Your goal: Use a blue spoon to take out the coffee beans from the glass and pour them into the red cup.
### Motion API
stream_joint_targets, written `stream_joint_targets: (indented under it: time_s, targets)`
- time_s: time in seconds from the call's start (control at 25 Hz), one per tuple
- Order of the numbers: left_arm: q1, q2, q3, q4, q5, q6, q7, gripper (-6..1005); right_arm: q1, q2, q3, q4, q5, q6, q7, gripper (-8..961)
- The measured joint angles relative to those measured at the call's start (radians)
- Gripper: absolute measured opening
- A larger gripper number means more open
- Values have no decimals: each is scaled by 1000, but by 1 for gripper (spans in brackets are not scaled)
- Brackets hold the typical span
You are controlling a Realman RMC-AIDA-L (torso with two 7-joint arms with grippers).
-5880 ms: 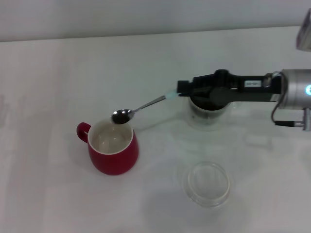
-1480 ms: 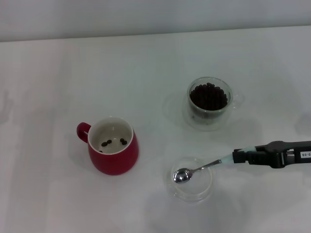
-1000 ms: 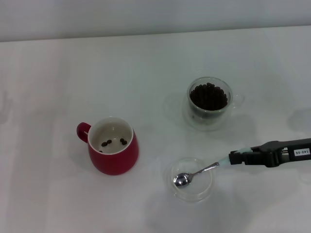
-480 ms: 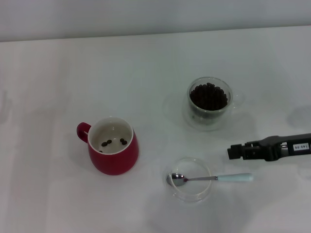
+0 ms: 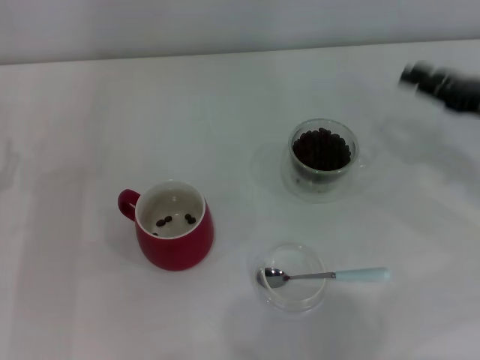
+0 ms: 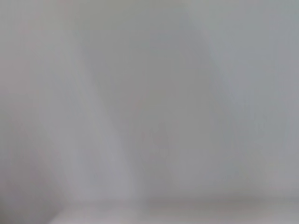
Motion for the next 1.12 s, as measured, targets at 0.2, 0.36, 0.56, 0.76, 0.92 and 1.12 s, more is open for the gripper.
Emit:
stream_joint_targets:
  time_s: [0.2, 0.36, 0.56, 0.76, 0.92, 1.12]
  targets:
    - [-3, -1, 0, 0, 0, -1, -1, 892, -40, 44, 2, -82, 297, 113, -324, 400]
    - [-1, 0, 0, 0, 0, -1, 1, 892, -52, 42, 3, -219, 438, 240, -650, 446]
    - [3, -1, 0, 0, 0, -4, 2, 892, -48, 45, 25, -372, 612, 419, -1009, 545]
    - [5, -1, 4, 5, 3, -26, 4, 891, -45, 46, 142, -445, 681, 464, -1179, 663]
    - [10, -4, 7, 9, 4, -42, 4, 891, -53, 45, 169, -465, 684, 464, -1207, 821]
    - [17, -6, 8, 25, 8, -60, 5, 892, -60, 47, 170, -478, 688, 474, -1210, 874]
